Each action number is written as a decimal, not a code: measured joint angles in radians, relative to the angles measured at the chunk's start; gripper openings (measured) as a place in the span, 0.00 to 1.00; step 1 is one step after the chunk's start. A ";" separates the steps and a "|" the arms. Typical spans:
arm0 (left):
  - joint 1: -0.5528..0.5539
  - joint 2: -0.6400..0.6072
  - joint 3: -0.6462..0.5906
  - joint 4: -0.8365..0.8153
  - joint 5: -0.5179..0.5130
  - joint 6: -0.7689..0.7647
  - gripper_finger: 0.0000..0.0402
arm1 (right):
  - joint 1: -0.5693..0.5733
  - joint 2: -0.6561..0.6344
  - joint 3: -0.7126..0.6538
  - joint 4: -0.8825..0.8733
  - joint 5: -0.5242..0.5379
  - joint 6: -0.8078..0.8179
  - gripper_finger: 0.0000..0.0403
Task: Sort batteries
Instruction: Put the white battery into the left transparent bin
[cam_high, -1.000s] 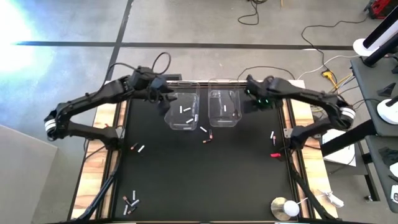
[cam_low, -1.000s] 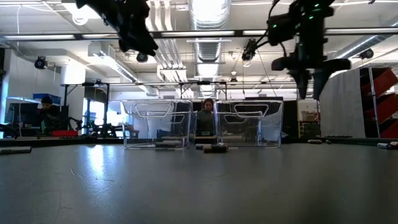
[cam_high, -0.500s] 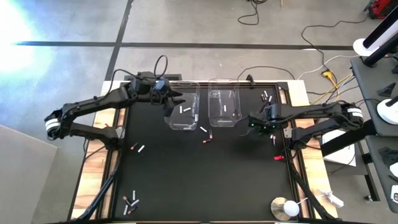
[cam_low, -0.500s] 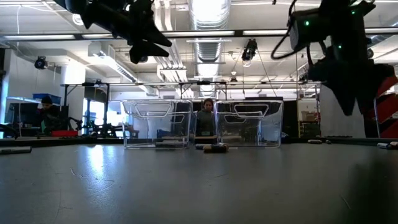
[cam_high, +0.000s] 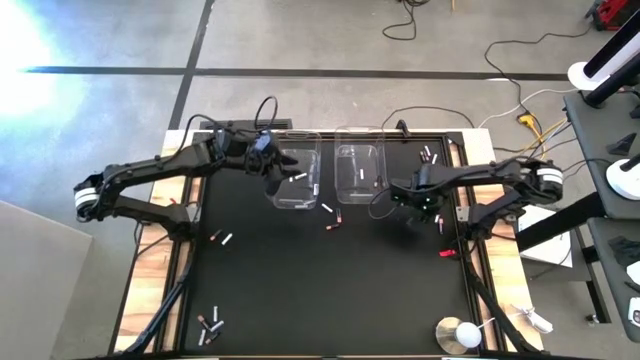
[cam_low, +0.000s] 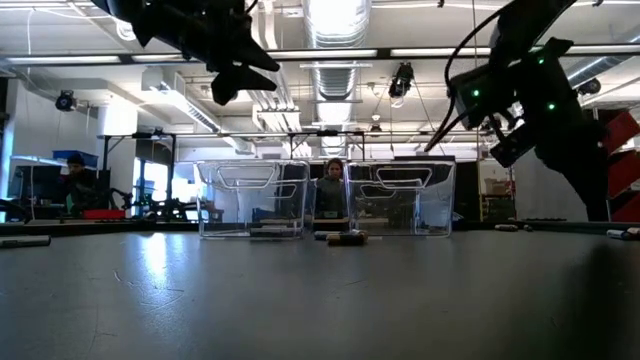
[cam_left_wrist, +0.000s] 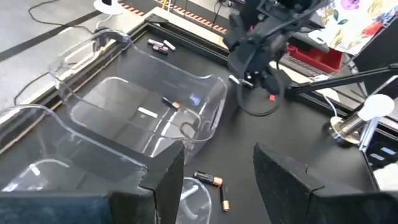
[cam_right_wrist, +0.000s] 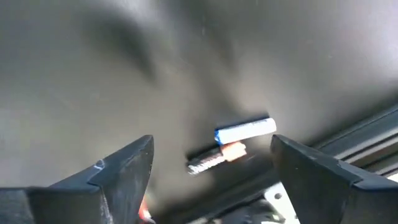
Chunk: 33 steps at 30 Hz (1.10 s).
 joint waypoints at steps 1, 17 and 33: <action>-0.004 0.000 0.000 -0.007 0.000 0.000 0.43 | -0.009 0.014 0.000 -0.008 0.003 -0.029 0.79; -0.013 0.000 0.000 -0.029 -0.001 -0.001 0.42 | -0.091 0.159 -0.020 0.013 0.009 -0.192 0.79; -0.013 0.000 0.000 -0.029 -0.001 -0.002 0.42 | -0.098 0.251 -0.020 0.049 -0.033 -0.235 0.78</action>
